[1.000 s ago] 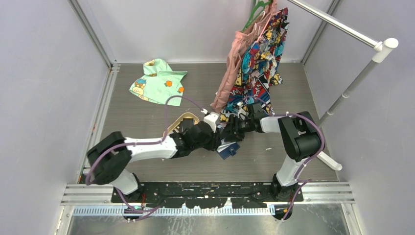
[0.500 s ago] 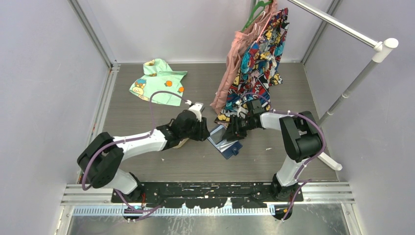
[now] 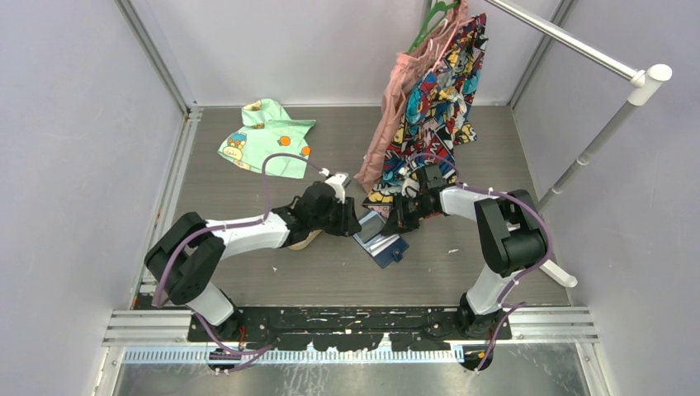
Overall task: Put the credit cards into the card holder
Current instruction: Insert the credit card into the card holder.
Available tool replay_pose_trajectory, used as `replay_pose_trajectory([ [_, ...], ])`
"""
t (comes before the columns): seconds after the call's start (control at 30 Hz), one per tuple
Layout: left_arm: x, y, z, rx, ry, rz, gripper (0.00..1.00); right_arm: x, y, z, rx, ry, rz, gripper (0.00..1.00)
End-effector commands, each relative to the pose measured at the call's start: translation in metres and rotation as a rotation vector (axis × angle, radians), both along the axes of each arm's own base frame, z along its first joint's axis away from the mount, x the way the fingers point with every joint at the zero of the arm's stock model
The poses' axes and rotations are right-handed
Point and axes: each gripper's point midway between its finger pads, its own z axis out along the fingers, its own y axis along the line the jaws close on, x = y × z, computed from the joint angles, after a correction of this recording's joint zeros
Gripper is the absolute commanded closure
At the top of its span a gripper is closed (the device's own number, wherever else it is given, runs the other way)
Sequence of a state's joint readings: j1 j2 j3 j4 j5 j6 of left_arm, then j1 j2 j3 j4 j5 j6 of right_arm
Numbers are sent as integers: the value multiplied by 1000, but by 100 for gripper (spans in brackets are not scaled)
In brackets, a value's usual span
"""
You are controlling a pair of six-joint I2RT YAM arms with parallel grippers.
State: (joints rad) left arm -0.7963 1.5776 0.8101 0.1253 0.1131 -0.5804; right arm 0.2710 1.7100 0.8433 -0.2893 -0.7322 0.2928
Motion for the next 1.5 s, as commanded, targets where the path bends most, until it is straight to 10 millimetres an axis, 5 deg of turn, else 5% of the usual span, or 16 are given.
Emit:
replay_pose_trajectory([
  [0.0,14,-20,20,-83,-36,-13,59,15,-2,3,-56,-34,-52,94],
  [0.47,20,-27,-9,-2,1,-52,58,35,-1,-20,-128,-9,-77,95],
  [0.8,29,-11,8,67,-60,-5,54,36,1,-22,-119,-7,-55,95],
  [1.47,26,-13,-19,141,25,-35,52,33,2,-24,-111,10,-48,95],
])
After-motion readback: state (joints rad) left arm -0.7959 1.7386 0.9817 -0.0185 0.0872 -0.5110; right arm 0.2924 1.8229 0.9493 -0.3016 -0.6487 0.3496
